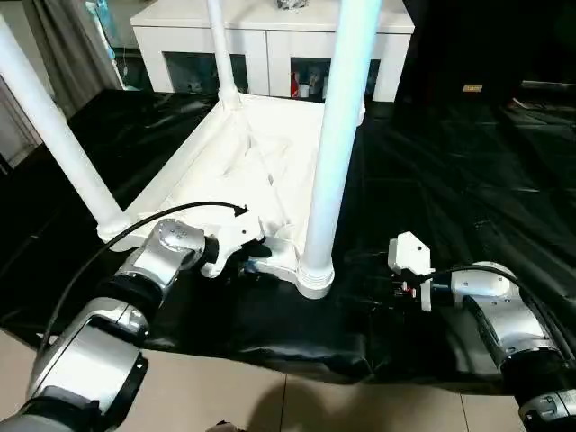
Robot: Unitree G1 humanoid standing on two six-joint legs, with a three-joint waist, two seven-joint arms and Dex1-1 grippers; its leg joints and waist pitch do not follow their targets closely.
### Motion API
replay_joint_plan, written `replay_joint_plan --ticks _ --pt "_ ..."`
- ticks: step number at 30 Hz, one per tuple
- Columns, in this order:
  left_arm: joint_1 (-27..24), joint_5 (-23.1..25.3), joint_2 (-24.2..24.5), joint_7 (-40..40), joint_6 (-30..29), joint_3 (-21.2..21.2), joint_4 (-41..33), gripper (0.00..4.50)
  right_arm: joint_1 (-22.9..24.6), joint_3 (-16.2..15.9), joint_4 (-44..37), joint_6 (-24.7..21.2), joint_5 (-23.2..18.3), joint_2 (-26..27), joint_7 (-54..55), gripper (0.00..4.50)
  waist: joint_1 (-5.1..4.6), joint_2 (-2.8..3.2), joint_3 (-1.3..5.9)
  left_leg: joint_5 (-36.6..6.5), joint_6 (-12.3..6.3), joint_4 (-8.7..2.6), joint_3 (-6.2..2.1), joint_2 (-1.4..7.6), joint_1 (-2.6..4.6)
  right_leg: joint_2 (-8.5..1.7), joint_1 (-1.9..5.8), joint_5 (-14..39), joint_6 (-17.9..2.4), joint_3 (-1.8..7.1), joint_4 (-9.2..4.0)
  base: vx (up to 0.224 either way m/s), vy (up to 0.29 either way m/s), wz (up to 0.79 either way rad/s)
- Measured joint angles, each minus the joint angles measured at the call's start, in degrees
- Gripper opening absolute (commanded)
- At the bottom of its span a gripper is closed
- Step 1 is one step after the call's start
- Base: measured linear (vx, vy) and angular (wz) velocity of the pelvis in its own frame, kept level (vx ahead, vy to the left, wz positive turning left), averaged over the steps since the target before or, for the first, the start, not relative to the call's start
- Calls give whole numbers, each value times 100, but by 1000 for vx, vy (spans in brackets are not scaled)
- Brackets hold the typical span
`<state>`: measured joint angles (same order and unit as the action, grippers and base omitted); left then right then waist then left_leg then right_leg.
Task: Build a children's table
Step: Rotate table base
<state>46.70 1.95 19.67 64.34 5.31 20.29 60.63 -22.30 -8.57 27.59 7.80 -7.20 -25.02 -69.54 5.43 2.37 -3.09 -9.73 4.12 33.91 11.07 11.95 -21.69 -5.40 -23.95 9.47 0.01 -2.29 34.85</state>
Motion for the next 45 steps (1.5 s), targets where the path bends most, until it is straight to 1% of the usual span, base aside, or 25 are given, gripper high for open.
replay_joint_plan --ticks 1,3,5,7,10,11,12,13,15,17,19,22,24,26,27,29,30,32,33,36,37,38,40,44,45 --pt "3 -9 -15 43 -6 -30 2 248 0 0 -16 -13 -5 0 0 393 4 0 0 0 0 0 0 0 0 0 1 0 0 0 0 0 0 0" --pt "10 -44 -49 150 -67 -91 30 237 3 0 -45 -44 -18 0 0 393 10 0 0 0 0 0 0 0 -2 0 0 0 0 0 -2 0 0 0" --pt "19 -69 -74 182 -228 -125 36 224 3 0 -44 -75 -20 0 9 393 15 0 0 0 0 0 0 0 -3 0 0 0 0 0 -3 0 0 0" --pt "44 -76 -93 207 -359 -128 34 199 2 1 -44 -87 -23 0 23 393 19 3 2 0 0 0 0 0 -3 -1 0 0 0 1 -4 0 0 0" --pt "97 -130 -227 188 -676 -215 33 191 2 1 -44 -93 -23 -1 54 393 27 8 5 0 0 0 0 -3 -1 -4 2 0 0 2 -4 0 0 0" --pt "105 -153 -271 149 -731 -232 32 178 2 1 -44 -93 -23 -1 56 393 20 8 5 0 0 0 0 -3 -1 -4 3 0 0 2 -4 0 0 0" --pt "112 -173 -304 91 -830 -254 32 163 3 1 -44 -96 -23 -1 65 393 -1 8 5 0 0 0 -2 -3 1 -4 3 0 0 2 -4 0 0 0" --pt "126 -169 -320 45 -913 -255 28 163 3 2 -44 -96 -21 -2 82 393 -18 10 6 0 0 -1 -4 -3 3 -3 4 0 0 2 -4 0 0 0" --pt "157 -134 -368 -19 -1072 -252 10 145 3 12 -44 -96 -8 -3 163 393 -47 19 12 0 0 -3 -7 -3 9 -2 5 0 0 3 -4 0 0 0" --pt "173 -112 -452 -234 -1322 -288 -39 135 2 25 -24 -92 32 -1 328 393 -64 24 16 0 0 -3 -11 -3 19 -2 13 -1 0 3 -4 0 0 0" --pt "174 -113 -524 -466 -1575 -330 -136 127 -12 27 27 -63 102 11 539 393 -109 25 16 0 0 -6 -12 -4 38 -2 18 2 5 2 -4 0 0 0" --pt "95 -132 -562 -779 -1796 -444 -312 115 -13 56 91 -25 149 15 725 393 -198 25 16 0 1 -12 -21 -7 35 -1 19 17 31 -4 -4 0 0 0" --pt "-23 -134 -558 -908 -1834 -485 -498 108 -14 121 115 -25 207 17 837 393 -216 25 16 0 1 -25 -27 -8 40 1 19 18 33 -6 -5 0 0 0" --pt "-224 -119 -546 -939 -1836 -479 -857 98 -41 147 200 -27 246 26 1003 393 -214 29 19 0 1 -38 -33 -7 55 3 15 21 38 -13 -8 0 0 0" --pt "-501 -105 -542 -931 -1779 -464 -1278 98 -44 160 218 -31 257 22 1101 393 -213 38 23 0 0 -42 -33 -7 50 3 16 11 20 -11 -11 0 0 0" --pt "-737 -108 -530 -811 -1608 -422 -1614 93 -48 210 246 -41 260 -9 1157 393 -187 48 30 0 0 -41 -34 -6 51 3 22 20 30 -14 -15 0 0 0" --pt "-876 -114 -515 -695 -1406 -387 -1781 93 -51 234 244 -42 259 -26 1156 393 -151 51 33 -1 0 -41 -34 -5 48 2 21 23 35 -17 -22 0 0 0" --pt "-1016 -110 -484 -570 -1282 -327 -1994 86 -47 235 231 -42 254 -50 1095 393 -73 57 37 -1 -1 -45 -33 -5 40 2 22 24 35 -18 -41 0 0 0" --pt "-1038 -112 -462 -548 -1266 -306 -2049 85 -45 236 227 -41 244 -59 1023 393 -49 56 37 -2 -3 -38 -31 -5 32 2 23 23 34 -17 -46 0 0 0" --pt "-1064 -121 -489 -574 -1422 -308 -2185 83 -45 235 225 -38 230 -96 1010 393 -48 55 36 -7 -7 -37 -19 -9 27 -1 25 14 21 -9 -70 0 0 0" --pt "-1076 -121 -498 -594 -1460 -309 -2221 118 -45 236 225 -35 230 -104 1010 393 -48 54 36 -8 -8 -36 -16 -9 27 -1 28 13 19 -9 -74 0 0 0" --pt "-1077 -120 -509 -605 -1490 -309 -2236 118 -45 236 225 -33 231 -114 1008 393 -48 53 35 -8 -9 -36 -13 -9 27 -1 28 13 19 -8 -75 0 0 0" --pt "-1119 -120 -523 -611 -1588 -310 -2362 153 -45 236 224 -22 222 -159 945 393 -47 52 35 -8 -8 -37 -7 -10 27 -1 28 13 19 -7 -76 0 0 0" --pt "-1177 -107 -501 -405 -1543 -204 -2546 169 -43 228 181 -22 218 -220 836 393 -44 48 32 -8 -8 -42 -1 -7 22 0 22 13 20 -11 -78 0 0 0" --pt "-1159 -102 -474 -354 -1489 -174 -2546 183 -33 230 176 -19 215 -232 828 393 -52 50 32 -8 -8 -42 0 -7 20 0 18 13 20 -10 -78 0 0 0"
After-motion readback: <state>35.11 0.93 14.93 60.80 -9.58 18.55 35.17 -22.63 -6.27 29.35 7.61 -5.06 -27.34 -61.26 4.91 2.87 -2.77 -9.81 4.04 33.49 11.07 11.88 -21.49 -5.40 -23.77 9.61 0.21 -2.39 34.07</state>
